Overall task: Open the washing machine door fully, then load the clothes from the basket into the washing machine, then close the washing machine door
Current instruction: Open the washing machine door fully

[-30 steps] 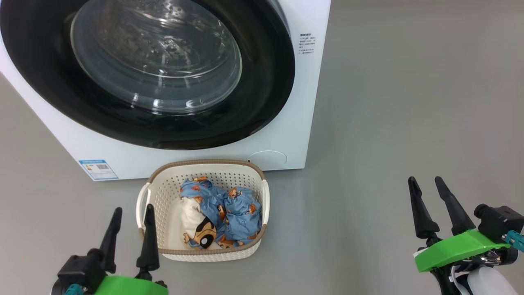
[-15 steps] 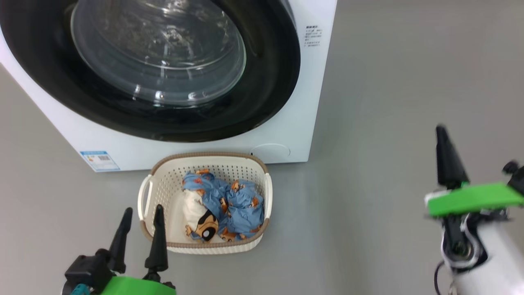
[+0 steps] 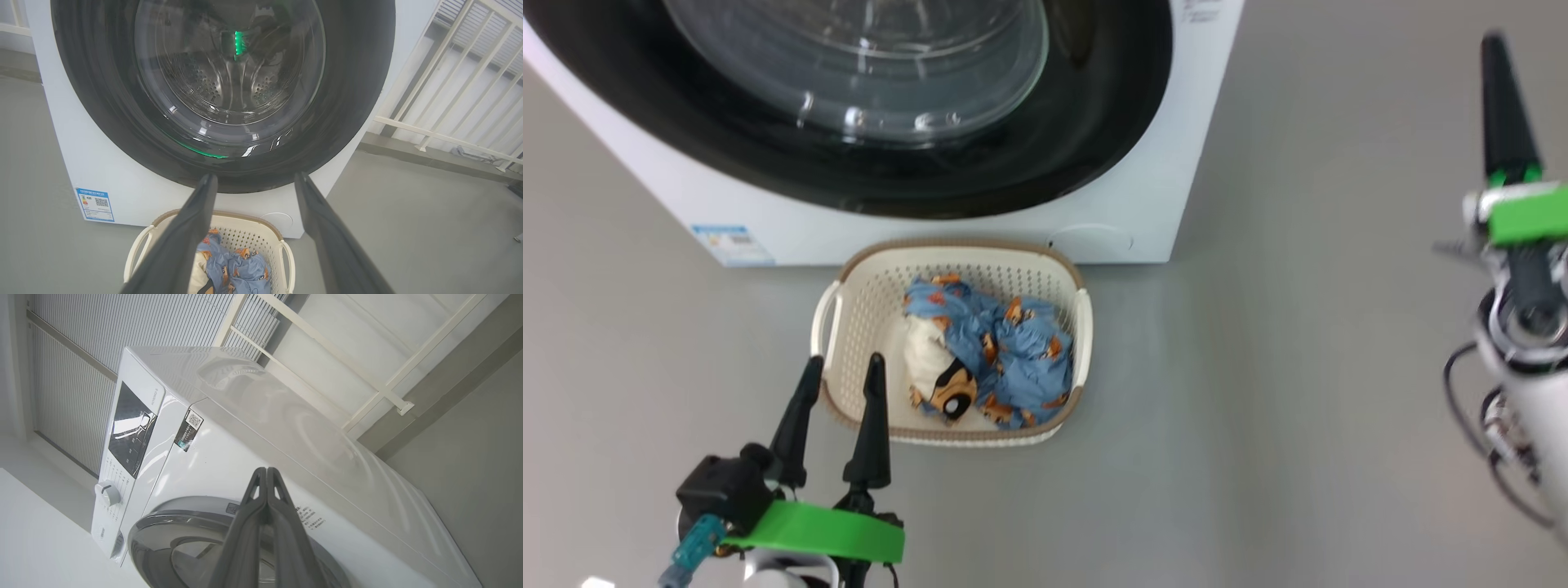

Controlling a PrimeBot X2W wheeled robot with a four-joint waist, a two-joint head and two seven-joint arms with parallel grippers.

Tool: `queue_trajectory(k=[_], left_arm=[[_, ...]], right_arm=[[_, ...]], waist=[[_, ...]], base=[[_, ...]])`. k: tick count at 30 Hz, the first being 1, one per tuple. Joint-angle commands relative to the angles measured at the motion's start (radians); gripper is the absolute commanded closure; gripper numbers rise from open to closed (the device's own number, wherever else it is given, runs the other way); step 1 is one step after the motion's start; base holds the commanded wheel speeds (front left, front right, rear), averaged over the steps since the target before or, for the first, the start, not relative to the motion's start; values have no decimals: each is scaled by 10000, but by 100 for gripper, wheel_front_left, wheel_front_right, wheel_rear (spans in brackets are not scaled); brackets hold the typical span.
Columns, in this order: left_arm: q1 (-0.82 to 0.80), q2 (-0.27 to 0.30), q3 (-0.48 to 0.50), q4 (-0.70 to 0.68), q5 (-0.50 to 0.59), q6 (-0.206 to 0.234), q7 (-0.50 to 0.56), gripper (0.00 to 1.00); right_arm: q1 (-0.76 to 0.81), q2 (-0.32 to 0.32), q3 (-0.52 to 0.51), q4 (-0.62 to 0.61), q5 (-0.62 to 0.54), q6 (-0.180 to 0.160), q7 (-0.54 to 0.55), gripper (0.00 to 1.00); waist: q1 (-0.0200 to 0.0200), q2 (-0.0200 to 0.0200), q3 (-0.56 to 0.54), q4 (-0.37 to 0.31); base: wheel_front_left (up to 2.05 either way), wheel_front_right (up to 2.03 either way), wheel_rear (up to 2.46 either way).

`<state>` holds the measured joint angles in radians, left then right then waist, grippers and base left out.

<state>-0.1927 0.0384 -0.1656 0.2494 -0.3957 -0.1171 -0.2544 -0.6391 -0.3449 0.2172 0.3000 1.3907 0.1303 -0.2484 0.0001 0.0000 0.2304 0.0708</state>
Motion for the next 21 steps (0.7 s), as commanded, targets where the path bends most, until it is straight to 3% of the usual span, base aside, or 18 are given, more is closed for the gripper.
queue_trajectory(k=[1,9,21], left_arm=[[-360,118,220,-326,-85,89,-74,0],[-894,118,-220,-468,-355,215,-74,0],[-1577,118,-1019,-565,-822,447,-74,0]], right_arm=[[-408,-274,246,-278,287,4,113,100],[-1676,-1117,683,-371,1755,4,1624,100],[-2919,-1275,1,-127,3079,4,5208,100]], waist=[[-1,0,467,373],[-1,0,1238,939],[-1,0,2330,1518]], base=[[0,0,0],[0,0,0],[0,0,0]])
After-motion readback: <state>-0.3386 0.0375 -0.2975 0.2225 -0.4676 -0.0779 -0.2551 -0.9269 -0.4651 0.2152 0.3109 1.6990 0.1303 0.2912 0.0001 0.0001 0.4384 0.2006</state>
